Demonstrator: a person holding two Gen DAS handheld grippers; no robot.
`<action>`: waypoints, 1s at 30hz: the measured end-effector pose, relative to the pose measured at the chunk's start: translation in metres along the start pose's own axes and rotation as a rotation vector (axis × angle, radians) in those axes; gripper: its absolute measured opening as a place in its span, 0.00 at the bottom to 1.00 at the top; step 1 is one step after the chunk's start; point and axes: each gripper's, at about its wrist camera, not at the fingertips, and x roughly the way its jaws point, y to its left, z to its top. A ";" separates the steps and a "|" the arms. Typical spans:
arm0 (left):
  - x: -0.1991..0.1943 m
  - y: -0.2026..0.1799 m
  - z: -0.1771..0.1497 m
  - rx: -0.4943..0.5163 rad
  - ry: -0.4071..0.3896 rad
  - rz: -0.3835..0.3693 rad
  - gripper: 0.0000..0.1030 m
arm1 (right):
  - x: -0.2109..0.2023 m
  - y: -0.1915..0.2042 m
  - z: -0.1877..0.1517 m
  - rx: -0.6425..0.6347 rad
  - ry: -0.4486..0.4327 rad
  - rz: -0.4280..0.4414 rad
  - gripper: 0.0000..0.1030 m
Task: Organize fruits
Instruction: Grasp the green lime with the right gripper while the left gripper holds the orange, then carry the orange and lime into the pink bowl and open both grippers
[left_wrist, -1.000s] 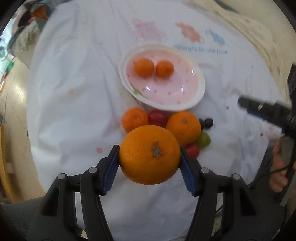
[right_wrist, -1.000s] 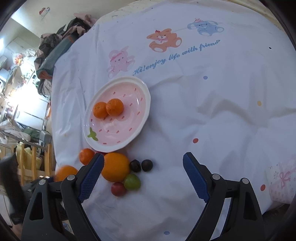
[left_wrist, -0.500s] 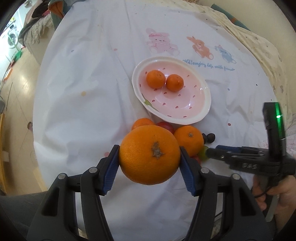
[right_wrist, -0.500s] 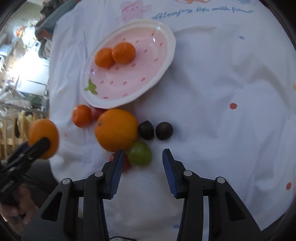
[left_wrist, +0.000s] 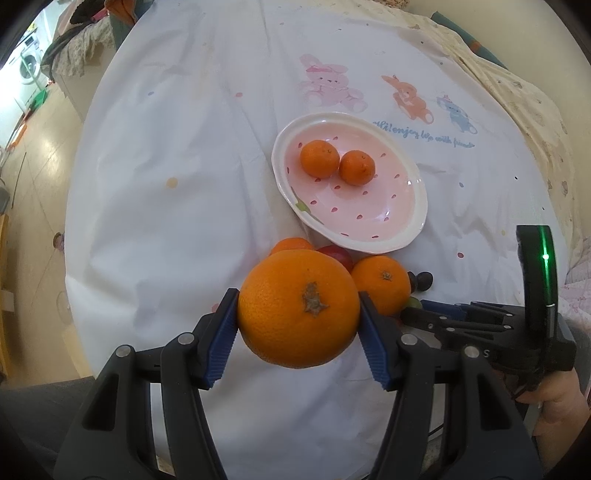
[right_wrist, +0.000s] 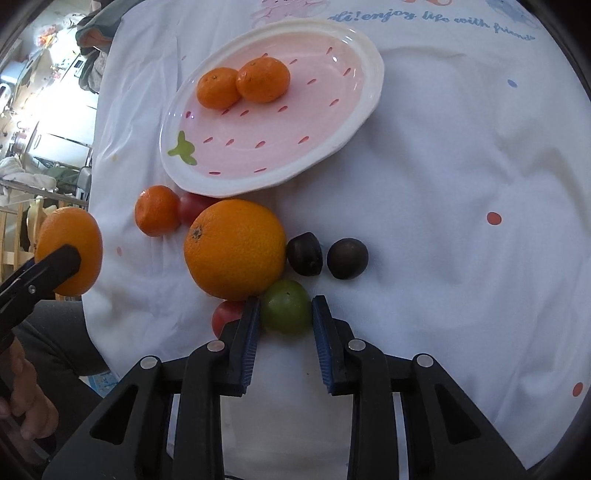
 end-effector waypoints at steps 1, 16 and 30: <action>0.000 0.000 0.000 0.001 -0.001 0.002 0.56 | -0.002 0.000 -0.002 0.006 -0.006 0.005 0.29; 0.004 0.008 -0.002 -0.014 -0.037 0.045 0.56 | -0.055 -0.007 -0.007 0.079 -0.153 0.131 0.29; -0.027 0.006 0.010 -0.001 -0.127 0.056 0.56 | -0.113 -0.017 0.009 0.127 -0.364 0.257 0.29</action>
